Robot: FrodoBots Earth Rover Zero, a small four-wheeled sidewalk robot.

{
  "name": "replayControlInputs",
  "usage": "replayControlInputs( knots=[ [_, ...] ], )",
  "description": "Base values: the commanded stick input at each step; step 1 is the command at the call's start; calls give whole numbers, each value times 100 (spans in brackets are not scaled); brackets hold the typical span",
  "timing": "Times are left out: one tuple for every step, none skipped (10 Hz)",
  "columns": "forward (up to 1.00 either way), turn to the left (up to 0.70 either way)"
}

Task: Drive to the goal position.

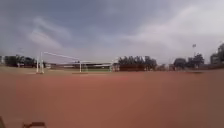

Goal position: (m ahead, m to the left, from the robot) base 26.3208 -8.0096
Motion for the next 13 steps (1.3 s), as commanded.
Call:
replayControlInputs(
  knots=[
    [70,-35],
    [70,-35],
    [70,-35],
    [70,-35],
    [70,-35],
    [70,-35],
    [70,0],
    [70,0],
    [70,0],
    [70,0],
    [70,0],
    [70,0],
    [70,0]
  ],
)
